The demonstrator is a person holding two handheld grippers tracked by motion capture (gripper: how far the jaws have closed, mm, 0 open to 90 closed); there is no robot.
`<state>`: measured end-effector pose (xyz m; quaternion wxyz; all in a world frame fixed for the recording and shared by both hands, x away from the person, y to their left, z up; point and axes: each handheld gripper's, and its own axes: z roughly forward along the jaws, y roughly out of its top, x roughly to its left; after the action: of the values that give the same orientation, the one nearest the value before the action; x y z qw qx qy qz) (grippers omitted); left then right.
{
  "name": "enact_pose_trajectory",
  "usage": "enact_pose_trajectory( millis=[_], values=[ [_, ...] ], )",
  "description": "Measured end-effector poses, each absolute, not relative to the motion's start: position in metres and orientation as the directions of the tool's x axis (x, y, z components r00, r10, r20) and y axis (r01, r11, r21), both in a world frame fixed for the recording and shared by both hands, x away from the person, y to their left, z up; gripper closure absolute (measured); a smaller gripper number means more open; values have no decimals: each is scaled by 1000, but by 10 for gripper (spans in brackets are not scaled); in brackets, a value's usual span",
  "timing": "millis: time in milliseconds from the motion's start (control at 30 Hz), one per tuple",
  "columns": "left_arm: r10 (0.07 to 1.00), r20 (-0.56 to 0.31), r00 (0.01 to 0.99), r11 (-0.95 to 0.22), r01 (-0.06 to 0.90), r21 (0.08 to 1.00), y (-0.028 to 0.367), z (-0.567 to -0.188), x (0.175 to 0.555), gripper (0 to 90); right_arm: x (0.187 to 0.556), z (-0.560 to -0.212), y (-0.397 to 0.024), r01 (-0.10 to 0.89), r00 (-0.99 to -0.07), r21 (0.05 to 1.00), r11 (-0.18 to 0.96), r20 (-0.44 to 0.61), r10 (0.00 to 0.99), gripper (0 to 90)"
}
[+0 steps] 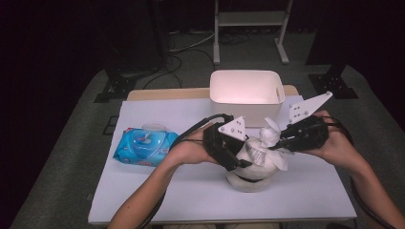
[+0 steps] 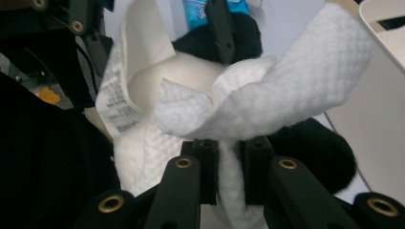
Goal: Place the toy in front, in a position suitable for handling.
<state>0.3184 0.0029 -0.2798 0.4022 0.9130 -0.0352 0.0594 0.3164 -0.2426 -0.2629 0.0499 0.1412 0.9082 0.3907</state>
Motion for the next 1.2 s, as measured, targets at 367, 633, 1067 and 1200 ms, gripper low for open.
enact_pose_trajectory(
  millis=[367, 633, 1067, 1200],
  values=[
    [-26, 122, 992, -675, -107, 730, 0, -283, 319, 237, 309, -253, -211, 146, -976, 707, 692, -13, 219, 795],
    [-23, 122, 992, -659, -107, 744, 1, -279, 317, 218, 313, -261, -230, 196, -967, 709, 678, 24, 255, 793],
    [-5, 111, 994, -600, -92, 795, 16, -277, 315, 213, 315, -269, -251, 244, -953, 718, 652, 51, 300, 792],
    [4, 111, 994, -602, -86, 794, 22, -276, 315, 211, 316, -269, -252, 249, -950, 713, 655, 47, 310, 792]
  ],
)
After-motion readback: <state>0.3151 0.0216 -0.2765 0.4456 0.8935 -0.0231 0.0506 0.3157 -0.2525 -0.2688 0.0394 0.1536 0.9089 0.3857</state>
